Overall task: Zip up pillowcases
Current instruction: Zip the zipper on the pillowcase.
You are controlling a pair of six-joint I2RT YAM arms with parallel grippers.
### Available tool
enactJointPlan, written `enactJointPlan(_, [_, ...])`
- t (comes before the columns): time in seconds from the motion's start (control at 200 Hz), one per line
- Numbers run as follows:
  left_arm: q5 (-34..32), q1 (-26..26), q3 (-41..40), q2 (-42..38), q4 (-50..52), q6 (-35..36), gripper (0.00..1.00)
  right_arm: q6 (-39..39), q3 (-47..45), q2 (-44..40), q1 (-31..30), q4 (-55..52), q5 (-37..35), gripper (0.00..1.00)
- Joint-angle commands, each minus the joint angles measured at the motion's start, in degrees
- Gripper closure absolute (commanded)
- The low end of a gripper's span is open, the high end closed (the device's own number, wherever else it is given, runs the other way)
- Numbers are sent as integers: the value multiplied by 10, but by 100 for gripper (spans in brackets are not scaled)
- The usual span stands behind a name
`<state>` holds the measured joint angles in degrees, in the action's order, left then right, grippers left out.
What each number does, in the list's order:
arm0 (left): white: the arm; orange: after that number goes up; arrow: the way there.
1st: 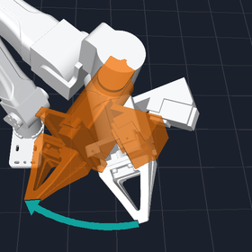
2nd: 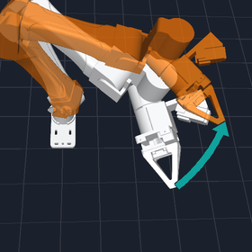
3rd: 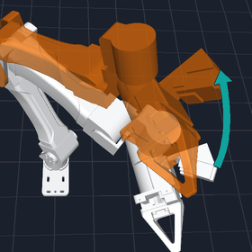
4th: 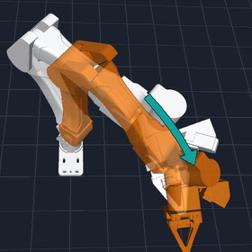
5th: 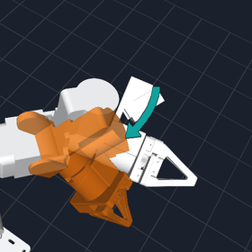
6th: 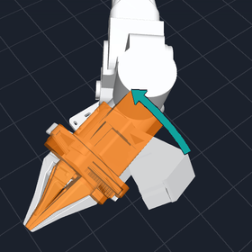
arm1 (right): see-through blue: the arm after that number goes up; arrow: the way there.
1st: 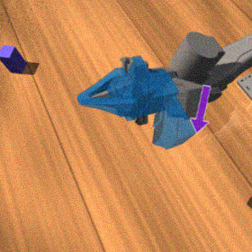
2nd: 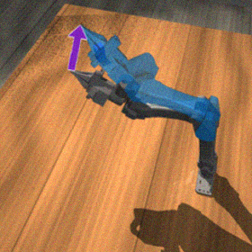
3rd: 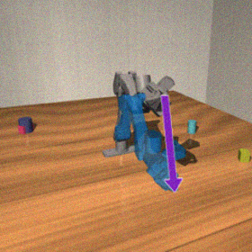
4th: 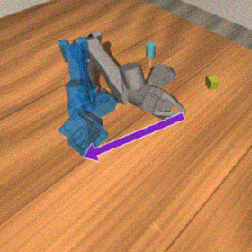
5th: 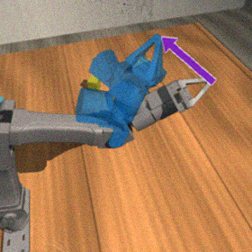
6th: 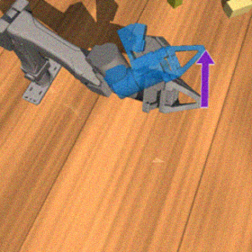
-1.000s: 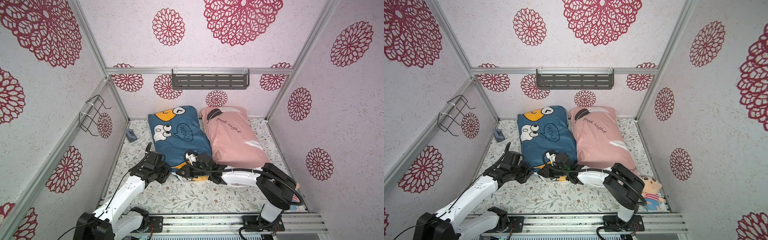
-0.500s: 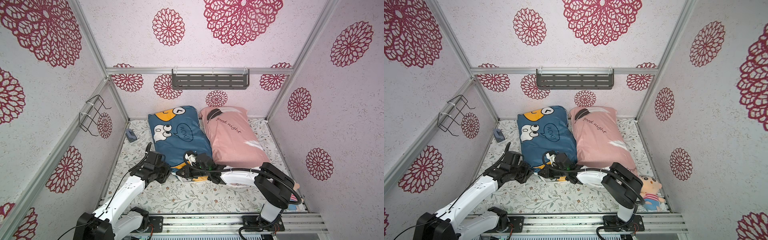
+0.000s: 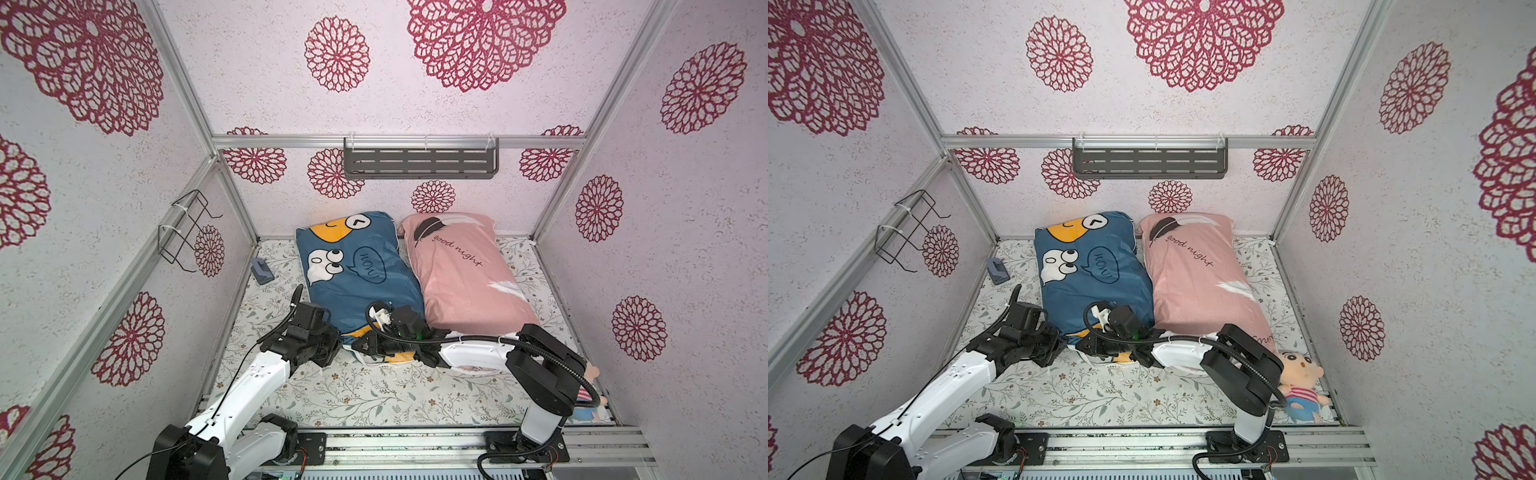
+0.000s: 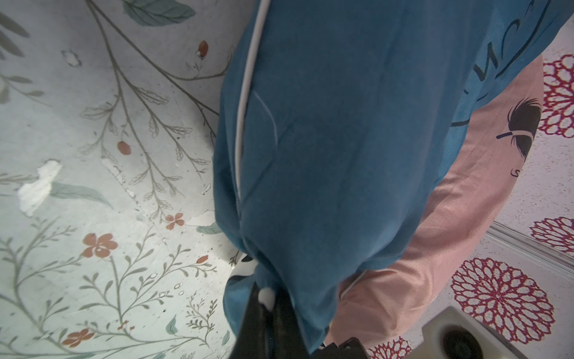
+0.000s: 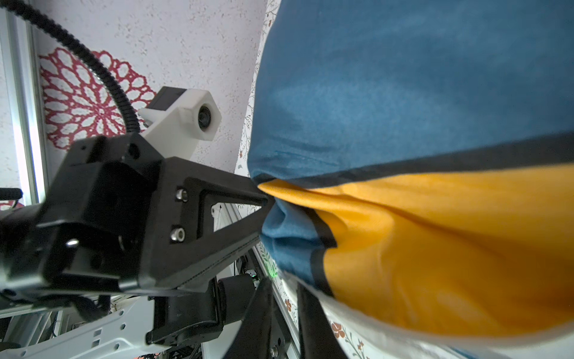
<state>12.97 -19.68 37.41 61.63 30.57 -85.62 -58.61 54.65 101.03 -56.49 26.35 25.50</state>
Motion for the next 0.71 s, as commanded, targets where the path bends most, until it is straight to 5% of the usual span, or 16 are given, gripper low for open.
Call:
enactJointPlan(0.0, [3, 1, 17, 1, -30, -5, 100, -4, 19, 4, -4, 23, -5, 83])
enactJointPlan(0.701, [-2, 5, 1, -8, -29, -2, 100, 1, 19, 1, -4, 10, -12, 100])
